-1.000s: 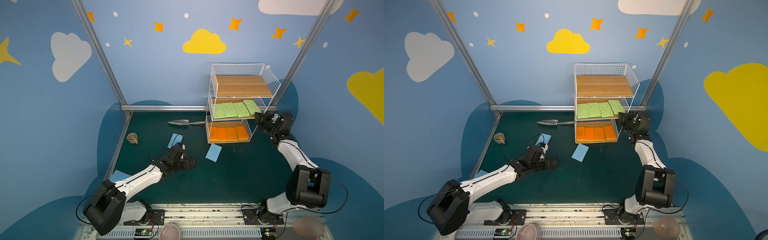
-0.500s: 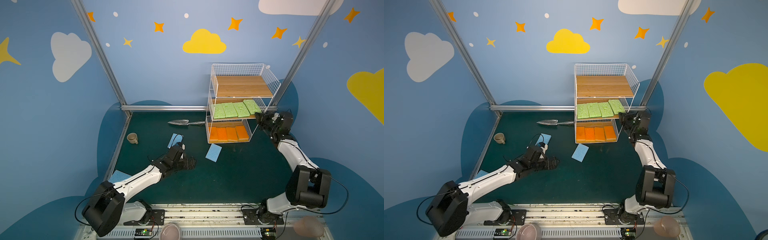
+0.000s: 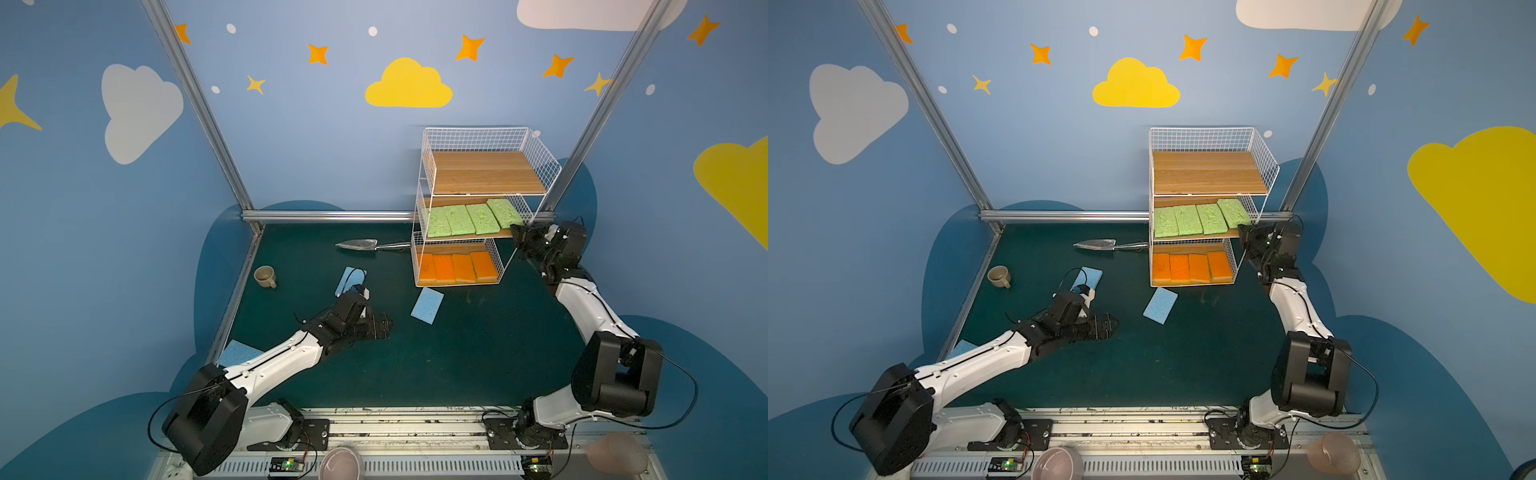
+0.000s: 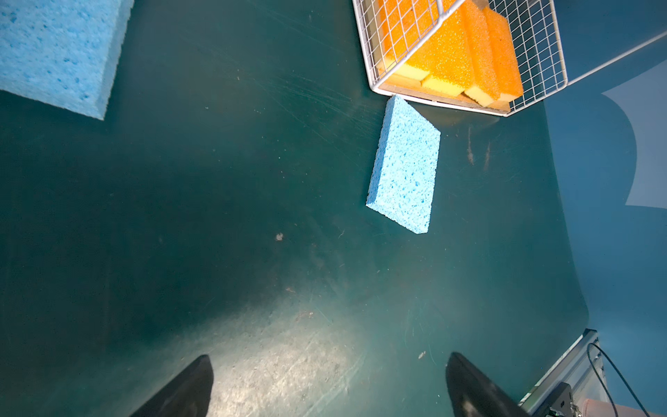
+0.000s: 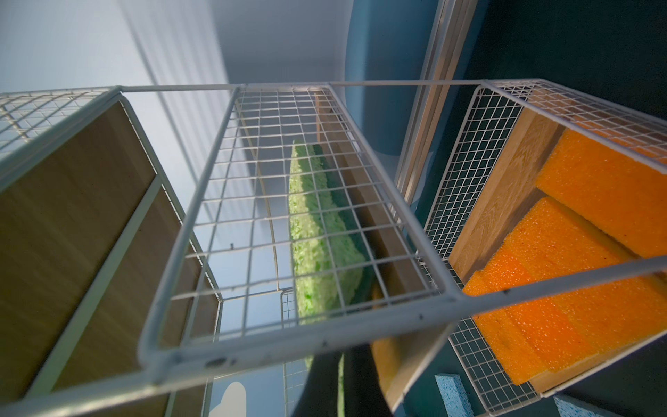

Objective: Place and organize the cleaning sponges onto the shelf
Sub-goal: 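Push the green sponges together on the middle shelf with the right gripper, then withdraw the right gripper from the shelf and lower it toward the table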

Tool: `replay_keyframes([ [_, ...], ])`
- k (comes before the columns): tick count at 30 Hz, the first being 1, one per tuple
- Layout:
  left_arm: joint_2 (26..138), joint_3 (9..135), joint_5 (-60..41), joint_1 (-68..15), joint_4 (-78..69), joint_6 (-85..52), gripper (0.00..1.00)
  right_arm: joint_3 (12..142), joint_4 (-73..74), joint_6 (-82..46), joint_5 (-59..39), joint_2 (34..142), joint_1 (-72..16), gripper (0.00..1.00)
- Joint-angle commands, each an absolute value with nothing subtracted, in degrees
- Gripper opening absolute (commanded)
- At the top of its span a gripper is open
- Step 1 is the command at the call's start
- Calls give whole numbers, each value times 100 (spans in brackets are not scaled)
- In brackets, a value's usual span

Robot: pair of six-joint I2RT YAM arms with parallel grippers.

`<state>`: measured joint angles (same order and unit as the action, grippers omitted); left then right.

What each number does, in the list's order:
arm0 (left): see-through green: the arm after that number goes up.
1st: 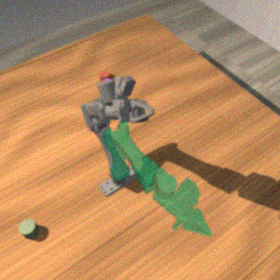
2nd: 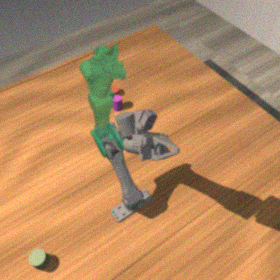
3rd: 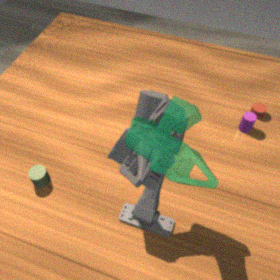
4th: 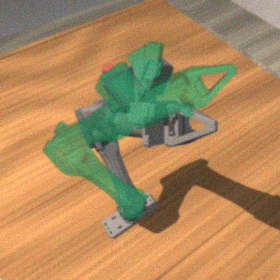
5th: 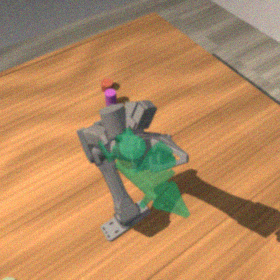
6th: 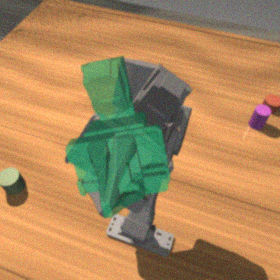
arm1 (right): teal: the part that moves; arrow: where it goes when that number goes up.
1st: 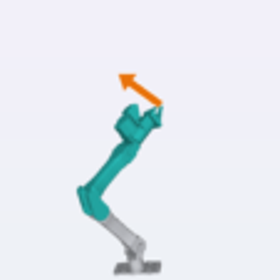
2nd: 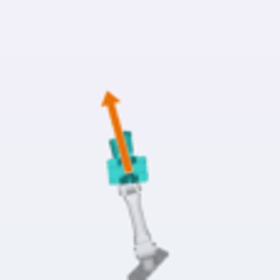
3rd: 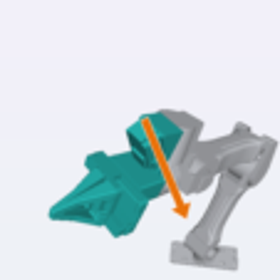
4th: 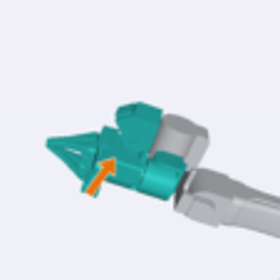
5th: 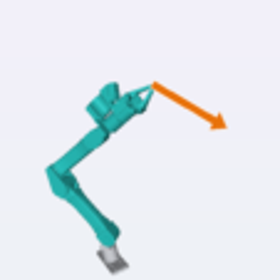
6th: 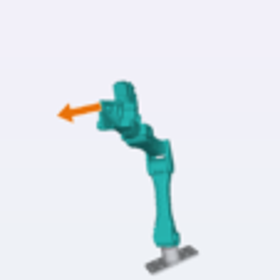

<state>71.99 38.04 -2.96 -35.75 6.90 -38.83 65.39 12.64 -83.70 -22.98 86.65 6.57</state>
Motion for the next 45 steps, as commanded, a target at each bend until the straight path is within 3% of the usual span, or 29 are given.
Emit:
replay_keyframes([
  [1,7101,3823,-240,-3564,781,-3849,100,6819,1439,-8312,-2083,8508,727,4],
  [20,7161,3946,-268,-3559,837,-3810,100,7075,1264,-8077,-2007,8551,831,3],
  [29,7282,3920,-319,-3558,773,-3838,100,6719,1499,-8106,-2107,8595,777,27],
  [35,7268,3869,-325,-3561,734,-3882,100,6706,1565,-8077,-2127,8640,751,36],
  [45,7261,3850,-335,-3562,750,-3899,100,6676,1888,-8294,-2206,8903,752,39],
])
